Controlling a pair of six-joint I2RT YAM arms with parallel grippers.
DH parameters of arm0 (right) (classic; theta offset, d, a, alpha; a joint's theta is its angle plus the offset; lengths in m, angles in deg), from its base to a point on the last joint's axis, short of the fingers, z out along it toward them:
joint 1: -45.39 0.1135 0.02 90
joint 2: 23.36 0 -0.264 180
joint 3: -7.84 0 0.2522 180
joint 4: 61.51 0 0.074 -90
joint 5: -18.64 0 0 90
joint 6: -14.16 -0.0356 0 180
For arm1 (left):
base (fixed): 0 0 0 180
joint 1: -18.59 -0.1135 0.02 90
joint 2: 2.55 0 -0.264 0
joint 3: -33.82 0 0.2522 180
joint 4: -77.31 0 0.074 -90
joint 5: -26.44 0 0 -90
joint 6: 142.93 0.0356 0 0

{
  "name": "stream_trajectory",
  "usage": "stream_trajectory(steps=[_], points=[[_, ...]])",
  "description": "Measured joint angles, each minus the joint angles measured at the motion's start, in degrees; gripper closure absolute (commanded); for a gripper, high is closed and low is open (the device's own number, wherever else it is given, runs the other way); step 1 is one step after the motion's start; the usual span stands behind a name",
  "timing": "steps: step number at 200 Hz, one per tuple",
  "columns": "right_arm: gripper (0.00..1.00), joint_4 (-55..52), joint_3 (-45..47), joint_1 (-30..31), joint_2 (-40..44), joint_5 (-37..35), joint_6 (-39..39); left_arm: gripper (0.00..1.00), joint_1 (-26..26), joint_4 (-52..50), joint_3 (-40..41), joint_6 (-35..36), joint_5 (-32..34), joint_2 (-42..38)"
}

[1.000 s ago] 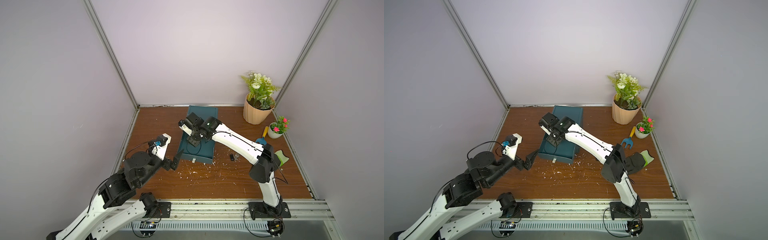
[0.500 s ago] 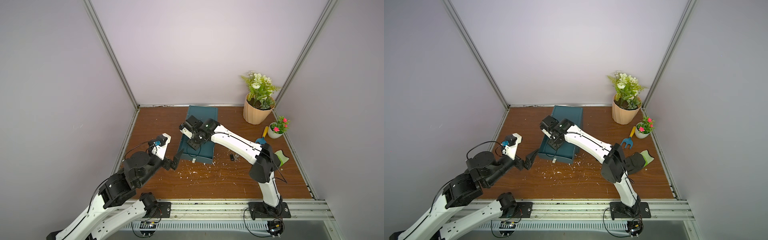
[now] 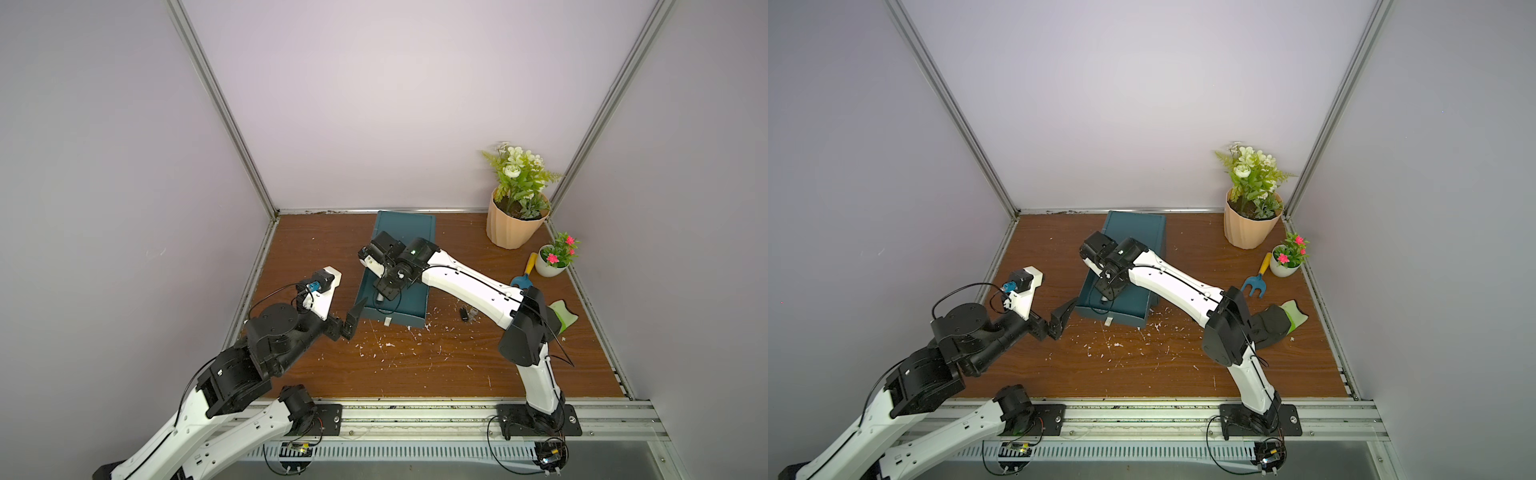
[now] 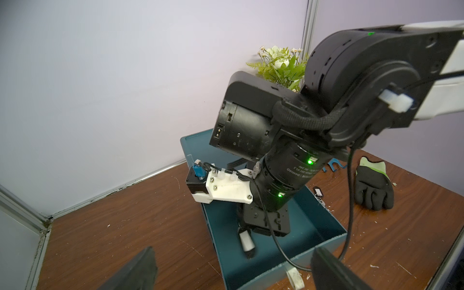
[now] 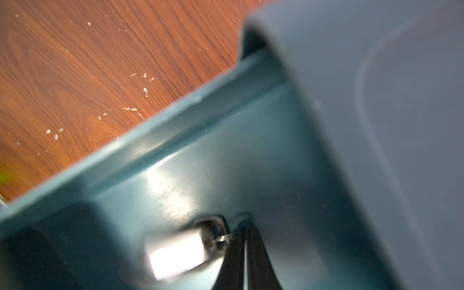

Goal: Take the keys out of the drawer
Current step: Pick up the key from the drawer.

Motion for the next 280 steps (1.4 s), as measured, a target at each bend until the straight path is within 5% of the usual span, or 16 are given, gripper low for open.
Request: stream_trajectory(steps=[187,280], points=[[1.0,0.2,-6.6,-0.4,0.8,-2.2,3.2,0.01,0.0,0.5,0.2,0.0,0.0,-0.2],[1.0,10.4,3.3,-0.4,14.5,-5.2,5.1,0.01,0.0,3.1,0.2,0.2,-0.4,3.7]])
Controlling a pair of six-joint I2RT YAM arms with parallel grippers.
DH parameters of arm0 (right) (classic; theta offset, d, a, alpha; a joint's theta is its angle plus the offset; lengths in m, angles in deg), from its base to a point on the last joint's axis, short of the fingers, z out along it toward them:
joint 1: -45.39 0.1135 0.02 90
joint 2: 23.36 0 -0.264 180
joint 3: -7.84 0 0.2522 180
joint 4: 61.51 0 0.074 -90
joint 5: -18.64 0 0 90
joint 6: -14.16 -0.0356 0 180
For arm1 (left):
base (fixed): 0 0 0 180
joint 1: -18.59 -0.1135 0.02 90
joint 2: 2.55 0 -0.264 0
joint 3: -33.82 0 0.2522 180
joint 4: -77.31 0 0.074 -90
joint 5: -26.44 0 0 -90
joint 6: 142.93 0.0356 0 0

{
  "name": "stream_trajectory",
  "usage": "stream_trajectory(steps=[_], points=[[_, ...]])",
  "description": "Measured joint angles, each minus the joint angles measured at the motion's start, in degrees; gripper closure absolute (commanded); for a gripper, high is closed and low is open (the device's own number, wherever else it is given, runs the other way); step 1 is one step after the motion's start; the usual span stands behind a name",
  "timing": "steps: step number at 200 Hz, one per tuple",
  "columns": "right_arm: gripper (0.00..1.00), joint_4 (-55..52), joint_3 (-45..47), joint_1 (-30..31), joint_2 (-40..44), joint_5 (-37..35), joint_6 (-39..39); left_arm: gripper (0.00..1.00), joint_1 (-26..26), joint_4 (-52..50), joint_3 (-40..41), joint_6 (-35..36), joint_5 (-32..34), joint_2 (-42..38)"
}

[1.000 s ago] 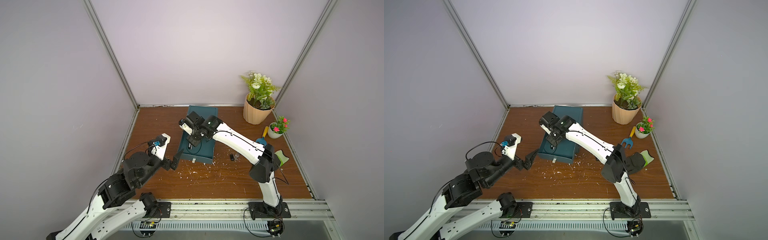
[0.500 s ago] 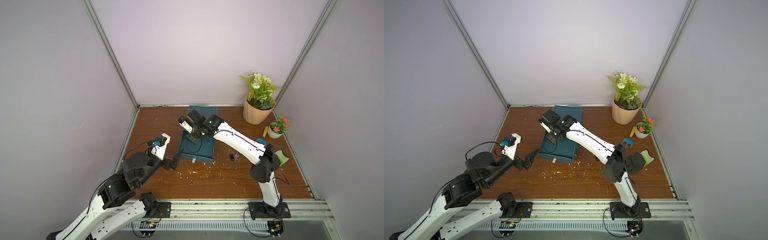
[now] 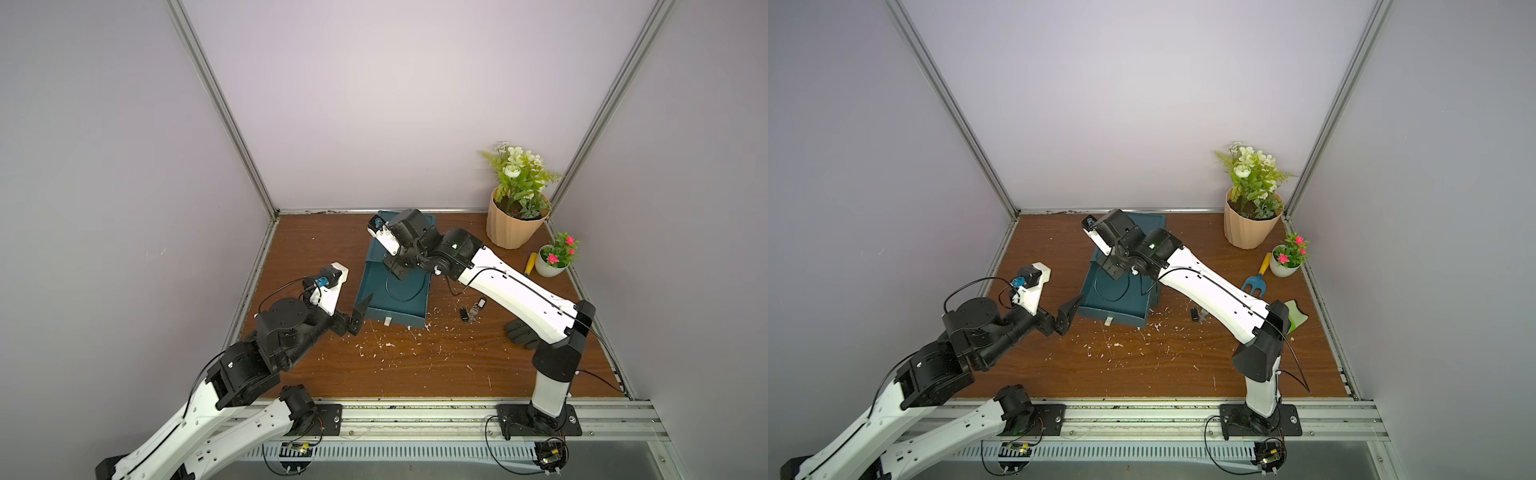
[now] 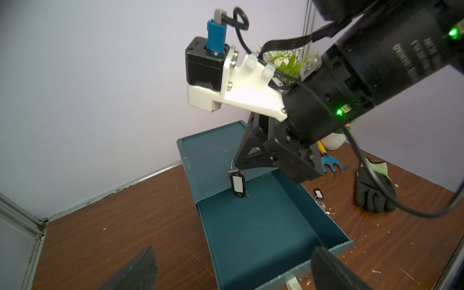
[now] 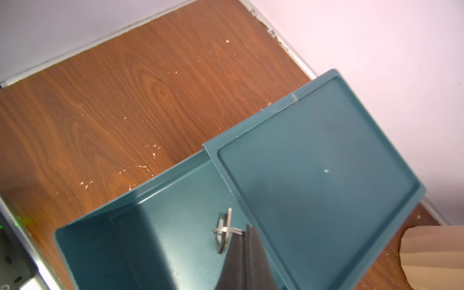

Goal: Take the keys out of the drawer
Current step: Pick up the key from the drawer, then place the key at the center of the board.

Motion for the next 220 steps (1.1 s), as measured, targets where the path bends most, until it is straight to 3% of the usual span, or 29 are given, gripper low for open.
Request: stream_trajectory(steps=[80,152,220], points=[[1.0,6.7,15.0,-3.3,12.9,-0.1,0.0,0.01,0.0,3.5,-3.2,0.7,-6.6,10.7],[1.0,10.3,33.4,-14.6,33.9,0.2,-2.1,0.01,0.0,10.3,-6.6,-1.8,-11.6,21.2],[1.0,10.1,48.4,-24.6,40.5,4.3,-2.9,0.01,0.0,20.4,-10.5,-7.8,-16.3,34.6]])
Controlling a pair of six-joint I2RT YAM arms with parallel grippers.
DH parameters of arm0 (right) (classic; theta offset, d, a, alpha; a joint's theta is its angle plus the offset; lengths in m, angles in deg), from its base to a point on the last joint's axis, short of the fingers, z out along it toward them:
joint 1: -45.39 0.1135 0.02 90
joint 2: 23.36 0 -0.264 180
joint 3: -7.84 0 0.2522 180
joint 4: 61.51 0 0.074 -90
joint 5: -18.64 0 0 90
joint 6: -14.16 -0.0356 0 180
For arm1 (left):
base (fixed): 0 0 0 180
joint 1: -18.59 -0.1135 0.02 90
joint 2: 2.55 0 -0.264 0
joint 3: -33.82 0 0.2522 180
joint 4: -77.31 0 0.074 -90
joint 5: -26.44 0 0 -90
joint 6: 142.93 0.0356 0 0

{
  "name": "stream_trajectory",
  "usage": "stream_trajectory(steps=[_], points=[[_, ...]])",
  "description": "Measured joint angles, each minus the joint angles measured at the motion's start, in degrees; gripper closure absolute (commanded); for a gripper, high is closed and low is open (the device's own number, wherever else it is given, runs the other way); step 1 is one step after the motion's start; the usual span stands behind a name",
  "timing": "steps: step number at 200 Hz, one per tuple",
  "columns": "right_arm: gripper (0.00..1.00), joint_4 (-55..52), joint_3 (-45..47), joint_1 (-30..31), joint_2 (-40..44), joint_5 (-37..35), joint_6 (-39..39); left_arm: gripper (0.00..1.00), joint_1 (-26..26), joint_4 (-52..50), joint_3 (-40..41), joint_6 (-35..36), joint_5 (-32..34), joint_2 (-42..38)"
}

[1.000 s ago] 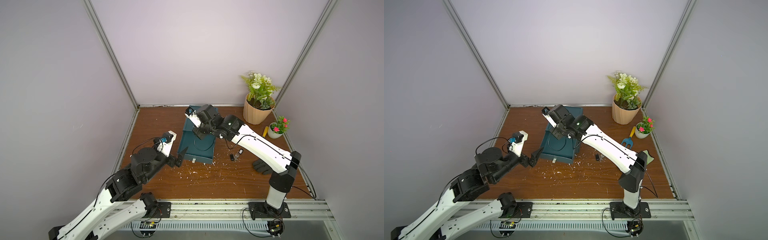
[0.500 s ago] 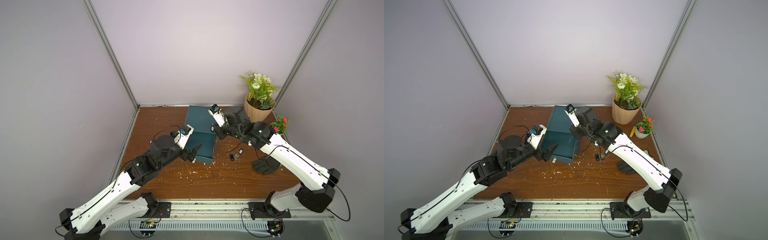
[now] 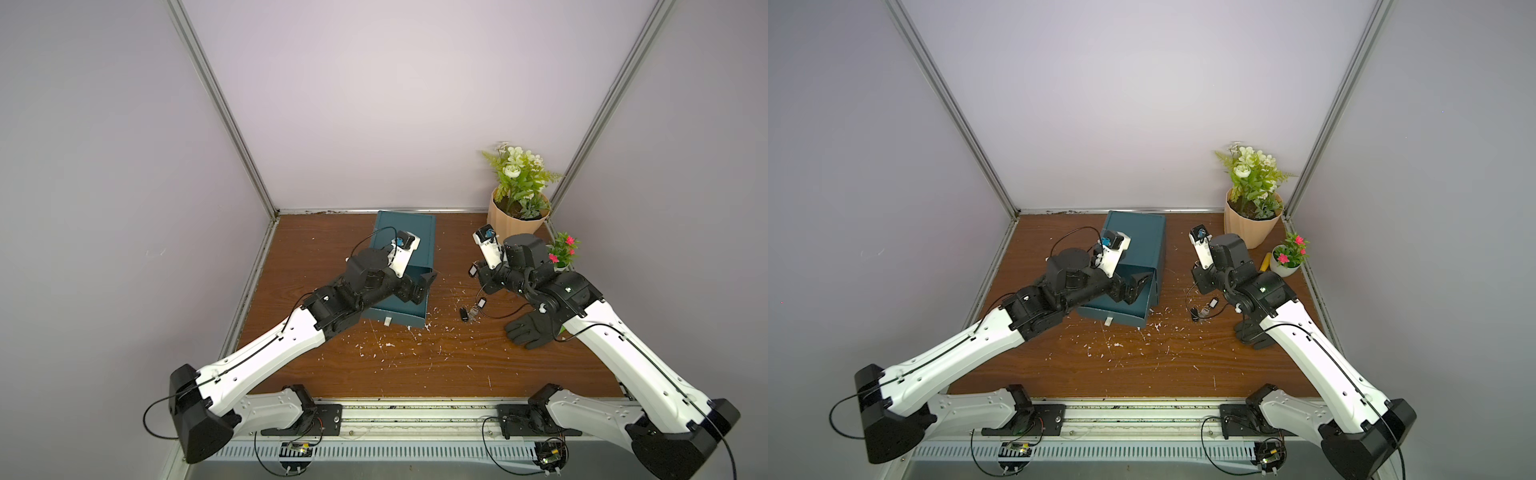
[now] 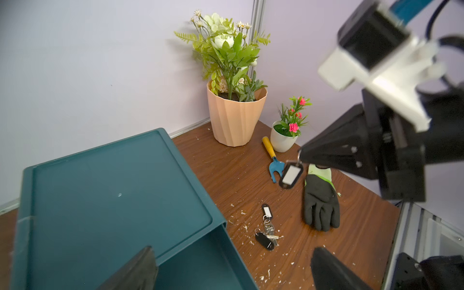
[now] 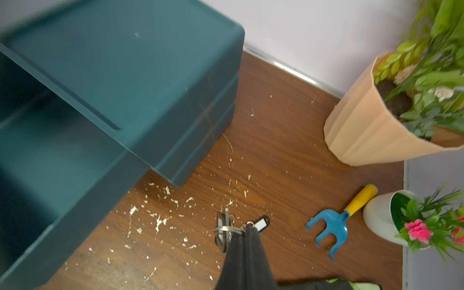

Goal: Take the keys out of the drawer
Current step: Place the key at the center of the board.

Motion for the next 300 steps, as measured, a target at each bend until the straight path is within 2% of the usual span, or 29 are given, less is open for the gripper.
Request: stream_trajectory(steps=[41,86,156,228,257,282,300], points=[[1.0,3.1,11.6,-4.7,0.1,4.1,-4.4,0.01,0.0,3.7,-1.9,-4.6,-2.4,5.2],[1.0,10.9,20.7,-6.6,-0.4,6.7,-10.8,0.01,0.0,3.3,-2.8,-7.1,-3.5,7.1],[0.98,19.6,23.8,-7.7,-7.0,9.6,-15.8,0.01,0.0,2.8,-3.1,-7.5,-3.8,7.3],[0.98,21.8,23.8,-8.1,-10.0,10.7,-18.6,0.01,0.1,4.2,0.7,-7.1,-3.8,4.9],[0.89,21.7,23.8,-8.1,-11.7,10.7,-19.1,0.01,0.1,5.0,1.9,-6.4,-3.9,4.8],[0.72,21.5,23.7,-8.1,-13.2,10.8,-19.4,0.01,0.1,5.1,2.0,-5.0,-4.3,4.8],[0.67,20.3,22.5,-8.1,-14.0,11.0,-19.5,0.01,0.1,5.0,2.0,-3.6,-4.5,4.7]])
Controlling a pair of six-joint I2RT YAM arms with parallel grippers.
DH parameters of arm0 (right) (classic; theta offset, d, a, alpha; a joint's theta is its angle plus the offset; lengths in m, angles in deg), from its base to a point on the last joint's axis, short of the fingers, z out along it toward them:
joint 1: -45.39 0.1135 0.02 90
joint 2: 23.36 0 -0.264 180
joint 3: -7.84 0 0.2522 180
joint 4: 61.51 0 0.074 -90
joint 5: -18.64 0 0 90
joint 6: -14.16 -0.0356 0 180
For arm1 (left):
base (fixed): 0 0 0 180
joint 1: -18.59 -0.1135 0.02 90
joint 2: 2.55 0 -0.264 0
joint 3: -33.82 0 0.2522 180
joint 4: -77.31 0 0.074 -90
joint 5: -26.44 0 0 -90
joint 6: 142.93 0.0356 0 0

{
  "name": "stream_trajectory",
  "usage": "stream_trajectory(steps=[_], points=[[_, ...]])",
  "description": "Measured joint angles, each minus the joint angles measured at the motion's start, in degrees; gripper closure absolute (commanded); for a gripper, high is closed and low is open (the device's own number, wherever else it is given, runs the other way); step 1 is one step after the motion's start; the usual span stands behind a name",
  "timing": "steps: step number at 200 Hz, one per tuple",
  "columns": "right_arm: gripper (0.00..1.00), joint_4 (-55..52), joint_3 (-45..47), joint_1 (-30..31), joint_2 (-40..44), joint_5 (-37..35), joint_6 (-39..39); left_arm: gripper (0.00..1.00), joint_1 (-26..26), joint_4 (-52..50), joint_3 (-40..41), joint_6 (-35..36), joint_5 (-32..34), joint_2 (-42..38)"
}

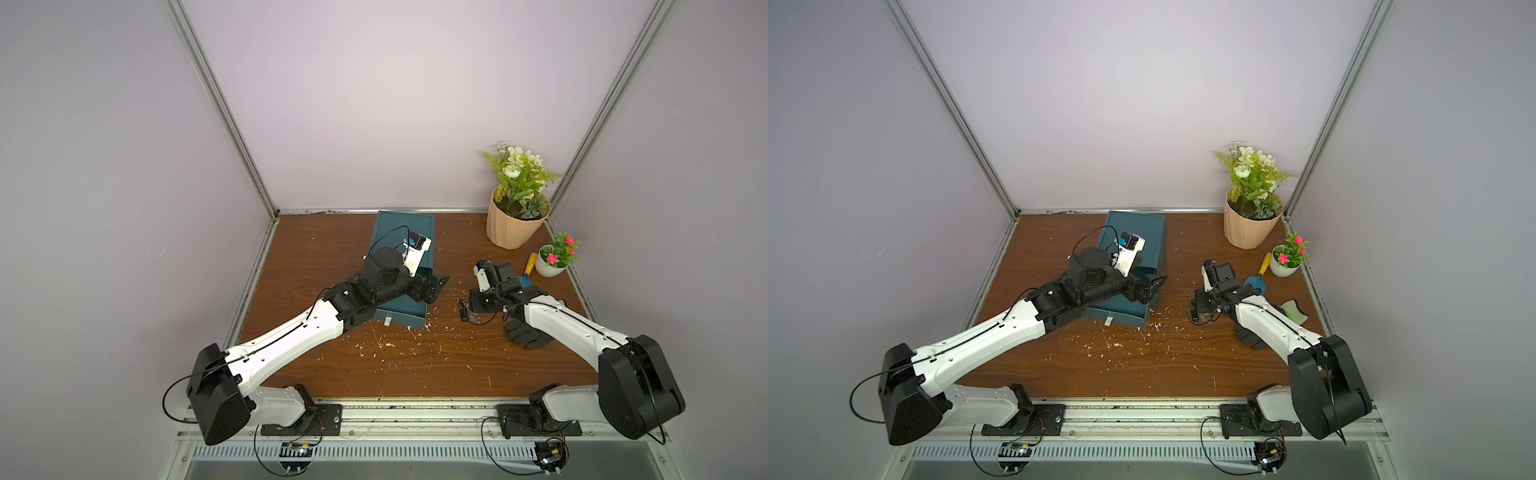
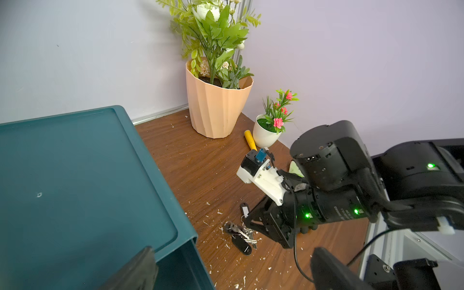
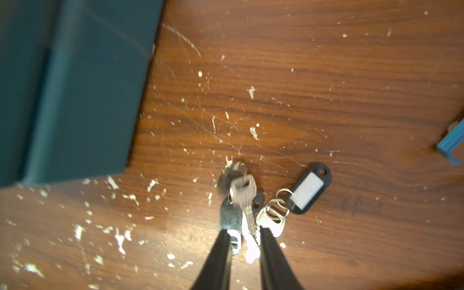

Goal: Take the keys out of the drawer
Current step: Place the key at the center of the board, then close the drawer in the storage box.

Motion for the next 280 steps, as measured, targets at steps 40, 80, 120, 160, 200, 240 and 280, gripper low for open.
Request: stream_trajectory(steps=[40,80,120,160,200,240,280], points=[[0.64,-3.9,-7.7,0.0,-0.2,0.0,-0.1,0.0,0.0,-2.0,0.2,4.2,0.3,-3.1],[0.57,-7.5,-21.6,0.0,-0.2,2.8,-2.9,0.17,0.0,-8.5,3.0,12.1,0.0,-15.3],[0.52,-5.2,-30.5,0.0,-0.3,7.6,-11.1,0.89,0.0,-17.6,6.3,17.0,-0.2,-29.6],[0.52,-4.0,-37.8,1.0,-6.7,11.1,-17.4,0.99,0.0,-22.9,11.9,14.5,-2.8,-39.5],[0.51,-4.6,-42.9,3.3,-15.8,13.3,-19.8,1.0,0.0,-23.8,18.4,9.1,-5.2,-41.0],[0.52,-6.5,-45.0,5.9,-21.2,13.5,-20.4,1.0,0.0,-21.7,22.5,5.3,-6.2,-40.5],[0.53,-8.9,-47.1,6.5,-22.4,13.4,-20.5,1.0,0.0,-16.2,29.3,1.3,-6.0,-39.8]])
